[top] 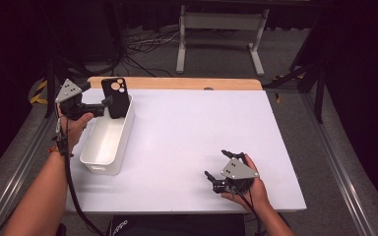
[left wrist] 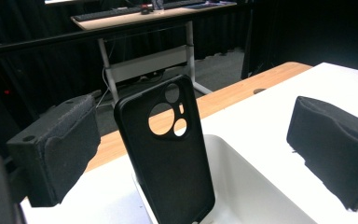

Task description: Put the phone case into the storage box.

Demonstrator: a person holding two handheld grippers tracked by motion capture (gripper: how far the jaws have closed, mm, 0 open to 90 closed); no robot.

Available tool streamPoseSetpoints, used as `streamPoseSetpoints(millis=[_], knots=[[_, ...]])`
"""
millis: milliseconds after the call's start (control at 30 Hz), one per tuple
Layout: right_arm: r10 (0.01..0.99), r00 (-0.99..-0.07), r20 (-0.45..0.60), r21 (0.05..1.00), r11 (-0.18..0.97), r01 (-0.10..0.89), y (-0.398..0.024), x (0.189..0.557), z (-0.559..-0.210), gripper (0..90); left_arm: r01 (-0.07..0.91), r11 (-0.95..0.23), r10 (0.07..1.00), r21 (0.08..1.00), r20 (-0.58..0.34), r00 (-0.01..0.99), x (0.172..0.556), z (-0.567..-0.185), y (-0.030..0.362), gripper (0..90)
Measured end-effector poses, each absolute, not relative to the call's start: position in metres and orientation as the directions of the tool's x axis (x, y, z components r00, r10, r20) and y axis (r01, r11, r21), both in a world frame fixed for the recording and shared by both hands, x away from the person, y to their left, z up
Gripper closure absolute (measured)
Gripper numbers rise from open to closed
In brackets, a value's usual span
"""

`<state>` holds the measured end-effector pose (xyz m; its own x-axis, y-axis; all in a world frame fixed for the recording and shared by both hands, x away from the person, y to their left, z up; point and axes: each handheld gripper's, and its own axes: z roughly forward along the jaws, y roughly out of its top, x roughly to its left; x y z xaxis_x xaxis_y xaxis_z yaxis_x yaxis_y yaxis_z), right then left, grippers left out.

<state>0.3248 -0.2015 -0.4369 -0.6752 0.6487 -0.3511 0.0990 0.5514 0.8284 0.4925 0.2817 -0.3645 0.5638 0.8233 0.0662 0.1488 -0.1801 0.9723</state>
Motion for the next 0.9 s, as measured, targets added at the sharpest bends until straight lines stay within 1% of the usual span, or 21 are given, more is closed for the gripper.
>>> streamPoseSetpoints(millis=[900], knots=[[0.667, -0.659, -0.348, 0.845, 0.527, 0.087, -0.205, 0.323, -0.431, 15.1, 0.093, -0.173, 0.79, 0.981, 0.081, 0.608, 0.458, -0.358, 0.275, 4.2]])
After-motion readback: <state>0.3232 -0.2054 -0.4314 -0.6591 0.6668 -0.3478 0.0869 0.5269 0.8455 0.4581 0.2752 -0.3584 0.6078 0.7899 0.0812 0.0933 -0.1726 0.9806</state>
